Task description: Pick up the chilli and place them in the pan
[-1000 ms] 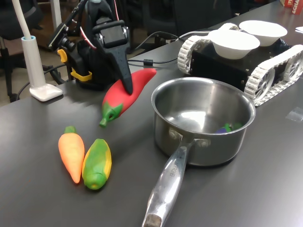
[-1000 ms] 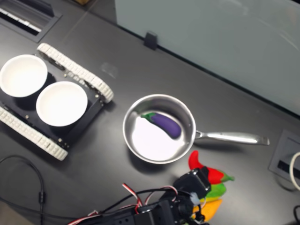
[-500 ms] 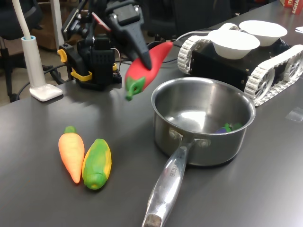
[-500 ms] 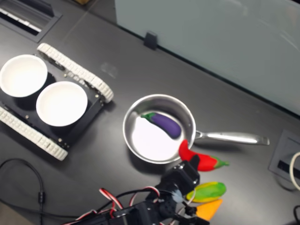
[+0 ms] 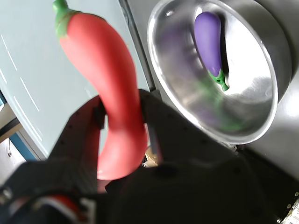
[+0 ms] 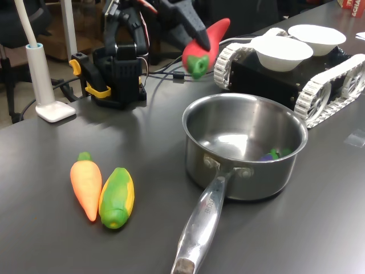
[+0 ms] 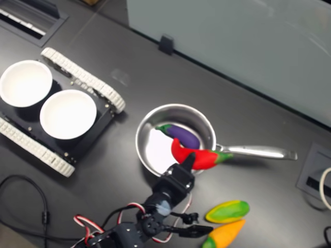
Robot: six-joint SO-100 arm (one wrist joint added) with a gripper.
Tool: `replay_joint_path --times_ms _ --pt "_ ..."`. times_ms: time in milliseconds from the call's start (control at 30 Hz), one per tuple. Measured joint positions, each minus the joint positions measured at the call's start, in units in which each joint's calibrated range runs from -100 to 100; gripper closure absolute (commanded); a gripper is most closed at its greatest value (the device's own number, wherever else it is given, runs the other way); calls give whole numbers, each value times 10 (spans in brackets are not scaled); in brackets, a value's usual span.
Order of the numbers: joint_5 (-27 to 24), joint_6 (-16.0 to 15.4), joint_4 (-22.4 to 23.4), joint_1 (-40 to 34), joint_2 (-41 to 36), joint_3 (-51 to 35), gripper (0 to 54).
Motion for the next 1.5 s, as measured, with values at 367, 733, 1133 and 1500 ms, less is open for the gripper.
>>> replay_joint_path --times_ms 367,733,1133,1500 --pt "-2 0 0 -79 -92 52 536" --pt "-4 0 -4 -140 -140 134 536" --pt "-4 27 -76 -174 -146 236 536" --pt "-4 62 -170 -223 -146 331 536"
